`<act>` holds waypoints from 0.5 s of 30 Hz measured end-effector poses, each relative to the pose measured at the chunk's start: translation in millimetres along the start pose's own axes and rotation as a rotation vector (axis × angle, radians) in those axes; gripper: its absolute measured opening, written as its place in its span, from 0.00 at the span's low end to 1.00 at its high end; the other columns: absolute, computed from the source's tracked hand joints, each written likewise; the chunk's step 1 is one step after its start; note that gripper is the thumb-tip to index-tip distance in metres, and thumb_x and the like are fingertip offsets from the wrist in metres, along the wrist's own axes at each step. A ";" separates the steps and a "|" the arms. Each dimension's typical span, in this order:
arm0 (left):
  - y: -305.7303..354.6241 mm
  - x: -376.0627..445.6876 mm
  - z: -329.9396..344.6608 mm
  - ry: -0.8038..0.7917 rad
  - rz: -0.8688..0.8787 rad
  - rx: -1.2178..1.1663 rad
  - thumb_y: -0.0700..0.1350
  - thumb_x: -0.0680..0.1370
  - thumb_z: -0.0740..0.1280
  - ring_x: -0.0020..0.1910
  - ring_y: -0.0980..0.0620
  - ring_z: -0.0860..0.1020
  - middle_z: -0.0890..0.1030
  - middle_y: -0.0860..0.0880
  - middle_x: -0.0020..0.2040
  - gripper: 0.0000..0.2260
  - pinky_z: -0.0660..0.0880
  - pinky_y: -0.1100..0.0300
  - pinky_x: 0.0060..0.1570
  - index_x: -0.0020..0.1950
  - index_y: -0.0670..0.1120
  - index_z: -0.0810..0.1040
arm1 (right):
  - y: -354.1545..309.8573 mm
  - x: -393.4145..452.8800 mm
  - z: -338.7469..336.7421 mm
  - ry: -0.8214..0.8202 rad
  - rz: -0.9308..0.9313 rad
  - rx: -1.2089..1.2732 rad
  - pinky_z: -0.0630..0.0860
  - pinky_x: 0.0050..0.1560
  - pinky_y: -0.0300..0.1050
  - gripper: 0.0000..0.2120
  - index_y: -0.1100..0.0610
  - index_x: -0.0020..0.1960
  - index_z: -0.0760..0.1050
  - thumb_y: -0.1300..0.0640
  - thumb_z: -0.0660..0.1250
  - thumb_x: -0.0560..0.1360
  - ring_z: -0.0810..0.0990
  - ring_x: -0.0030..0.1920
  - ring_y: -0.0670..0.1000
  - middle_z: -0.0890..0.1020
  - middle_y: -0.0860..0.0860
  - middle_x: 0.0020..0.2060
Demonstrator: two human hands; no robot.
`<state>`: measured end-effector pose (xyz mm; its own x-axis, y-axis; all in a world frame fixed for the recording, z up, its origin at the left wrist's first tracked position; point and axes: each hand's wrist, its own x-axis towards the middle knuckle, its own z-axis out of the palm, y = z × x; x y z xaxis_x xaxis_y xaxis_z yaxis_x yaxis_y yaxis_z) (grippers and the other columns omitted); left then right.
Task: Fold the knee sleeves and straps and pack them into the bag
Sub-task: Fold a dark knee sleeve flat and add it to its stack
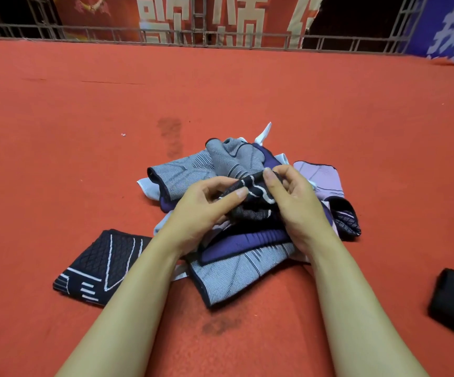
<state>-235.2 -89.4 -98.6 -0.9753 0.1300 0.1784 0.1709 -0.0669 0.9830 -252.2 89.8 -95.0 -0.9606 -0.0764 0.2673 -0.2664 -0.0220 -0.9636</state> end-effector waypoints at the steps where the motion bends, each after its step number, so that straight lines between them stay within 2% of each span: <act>1: -1.8 0.2 0.9 0.022 0.008 0.002 0.49 0.80 0.73 0.44 0.44 0.77 0.84 0.42 0.47 0.10 0.71 0.51 0.42 0.55 0.43 0.84 | -0.1 -1.1 -1.4 -0.012 -0.001 0.005 0.73 0.50 0.54 0.14 0.52 0.49 0.76 0.40 0.68 0.78 0.77 0.44 0.51 0.80 0.53 0.42; 3: -2.6 1.5 3.2 0.064 -0.010 -0.067 0.56 0.80 0.70 0.46 0.39 0.74 0.83 0.36 0.48 0.17 0.68 0.41 0.45 0.54 0.41 0.84 | -1.7 -3.0 -5.5 -0.057 -0.004 0.009 0.74 0.51 0.52 0.11 0.54 0.51 0.76 0.46 0.66 0.82 0.78 0.46 0.50 0.82 0.53 0.44; 4: -3.1 2.4 4.0 0.088 -0.030 -0.101 0.57 0.81 0.68 0.47 0.37 0.75 0.83 0.33 0.49 0.20 0.69 0.40 0.45 0.54 0.40 0.84 | -2.0 -3.3 -7.4 -0.087 0.000 0.016 0.74 0.51 0.51 0.10 0.55 0.52 0.76 0.49 0.64 0.84 0.79 0.46 0.50 0.82 0.54 0.44; 6: -1.7 3.3 5.2 0.117 -0.072 -0.153 0.56 0.85 0.64 0.46 0.37 0.80 0.83 0.31 0.50 0.22 0.77 0.45 0.45 0.55 0.36 0.83 | -5.1 -4.1 -9.9 -0.180 0.002 0.026 0.75 0.50 0.46 0.09 0.55 0.51 0.76 0.51 0.61 0.85 0.80 0.45 0.49 0.83 0.52 0.44; 8: 0.6 3.9 5.9 0.097 -0.114 -0.219 0.52 0.86 0.59 0.45 0.43 0.84 0.85 0.35 0.49 0.22 0.82 0.55 0.45 0.57 0.34 0.82 | -7.9 -4.9 -9.4 -0.277 0.023 0.063 0.76 0.49 0.42 0.10 0.56 0.51 0.75 0.52 0.60 0.86 0.81 0.45 0.48 0.84 0.51 0.44; 10: 2.0 5.6 4.1 0.085 -0.175 -0.303 0.51 0.87 0.59 0.44 0.46 0.86 0.86 0.37 0.49 0.21 0.83 0.58 0.45 0.58 0.33 0.81 | -8.8 -5.6 -7.8 -0.358 0.077 0.147 0.76 0.49 0.44 0.10 0.58 0.53 0.75 0.51 0.62 0.85 0.80 0.44 0.50 0.82 0.55 0.45; 13: 5.3 6.0 3.2 0.076 -0.220 -0.398 0.51 0.86 0.60 0.52 0.41 0.85 0.85 0.34 0.55 0.23 0.83 0.51 0.57 0.61 0.30 0.78 | -12.4 -5.5 -10.7 -0.471 0.174 0.192 0.76 0.47 0.43 0.17 0.59 0.55 0.75 0.45 0.64 0.80 0.78 0.44 0.50 0.78 0.60 0.45; 14: 5.8 5.4 3.4 0.072 -0.215 -0.401 0.51 0.87 0.60 0.51 0.41 0.85 0.85 0.33 0.55 0.23 0.83 0.51 0.56 0.61 0.30 0.78 | -15.2 -5.3 -13.2 -0.513 0.191 0.138 0.77 0.49 0.42 0.22 0.58 0.57 0.76 0.40 0.66 0.78 0.79 0.46 0.50 0.80 0.60 0.47; 15: 6.7 3.8 3.9 0.073 -0.205 -0.389 0.51 0.87 0.60 0.47 0.43 0.85 0.86 0.35 0.50 0.22 0.84 0.53 0.51 0.58 0.31 0.79 | -19.0 -5.6 -15.3 -0.553 0.196 0.062 0.79 0.53 0.43 0.26 0.57 0.60 0.76 0.37 0.69 0.75 0.81 0.50 0.51 0.83 0.59 0.50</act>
<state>-237.2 -85.5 -91.2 -0.9933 0.1101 -0.0363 -0.0792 -0.4159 0.9060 -243.0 105.9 -78.2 -0.8027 -0.5933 0.0608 -0.0669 -0.0118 -0.9977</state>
